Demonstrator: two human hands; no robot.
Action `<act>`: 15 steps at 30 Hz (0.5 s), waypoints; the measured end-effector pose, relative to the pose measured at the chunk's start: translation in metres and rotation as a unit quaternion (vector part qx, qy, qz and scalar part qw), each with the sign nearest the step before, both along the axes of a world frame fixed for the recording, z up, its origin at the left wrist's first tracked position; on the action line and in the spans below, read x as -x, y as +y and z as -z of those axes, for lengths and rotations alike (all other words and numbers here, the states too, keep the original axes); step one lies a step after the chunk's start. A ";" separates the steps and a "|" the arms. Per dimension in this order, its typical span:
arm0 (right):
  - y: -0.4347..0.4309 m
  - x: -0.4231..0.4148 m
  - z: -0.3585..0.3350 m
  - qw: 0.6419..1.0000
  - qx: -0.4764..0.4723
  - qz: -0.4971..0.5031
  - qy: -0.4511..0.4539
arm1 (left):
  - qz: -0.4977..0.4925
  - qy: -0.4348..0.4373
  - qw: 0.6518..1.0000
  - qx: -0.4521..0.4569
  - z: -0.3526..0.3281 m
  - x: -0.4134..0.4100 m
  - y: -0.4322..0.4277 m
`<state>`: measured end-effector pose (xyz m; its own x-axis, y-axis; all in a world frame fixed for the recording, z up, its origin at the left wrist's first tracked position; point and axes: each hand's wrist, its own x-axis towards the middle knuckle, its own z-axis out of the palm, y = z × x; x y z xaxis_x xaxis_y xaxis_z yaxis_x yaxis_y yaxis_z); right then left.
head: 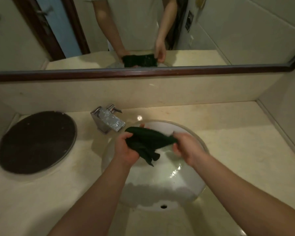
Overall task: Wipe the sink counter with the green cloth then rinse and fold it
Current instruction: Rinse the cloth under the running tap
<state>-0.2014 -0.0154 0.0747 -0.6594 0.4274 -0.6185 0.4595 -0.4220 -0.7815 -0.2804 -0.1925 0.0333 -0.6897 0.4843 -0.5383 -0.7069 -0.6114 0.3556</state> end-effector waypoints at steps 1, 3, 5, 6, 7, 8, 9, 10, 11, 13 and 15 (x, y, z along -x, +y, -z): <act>-0.008 -0.005 0.014 0.995 -0.005 -0.074 -0.061 | -0.021 -0.017 0.999 -0.029 0.002 0.001 -0.003; -0.022 -0.006 0.027 0.972 -0.038 -0.194 -0.127 | -0.041 -0.041 0.998 -0.028 0.005 0.002 -0.007; -0.028 0.009 0.029 0.948 -0.151 -0.243 -0.137 | -0.052 -0.053 0.997 0.016 0.012 0.006 -0.012; -0.030 0.022 0.028 0.937 -0.219 -0.242 -0.127 | -0.062 -0.061 0.996 0.027 0.017 0.009 -0.016; -0.033 0.037 0.022 0.925 -0.277 -0.237 -0.111 | -0.073 -0.076 0.994 0.039 0.021 0.012 -0.021; -0.037 0.054 0.016 0.915 -0.313 -0.239 -0.089 | -0.081 -0.093 0.991 0.050 0.028 0.016 -0.026; -0.045 0.073 0.009 0.909 -0.325 -0.253 -0.063 | -0.084 -0.110 0.988 0.063 0.032 0.020 -0.030; -0.054 0.092 0.002 0.906 -0.324 -0.270 -0.033 | -0.085 -0.123 0.986 0.069 0.037 0.023 -0.034; -0.064 0.112 -0.004 0.900 -0.328 -0.286 -0.006 | -0.082 -0.130 0.985 0.073 0.039 0.027 -0.035; -0.081 0.147 -0.007 0.863 -0.388 -0.321 0.040 | -0.071 -0.135 0.986 0.067 0.040 0.033 -0.035; -0.092 0.169 -0.003 0.796 -0.478 -0.366 0.061 | -0.060 -0.133 0.988 0.053 0.037 0.039 -0.033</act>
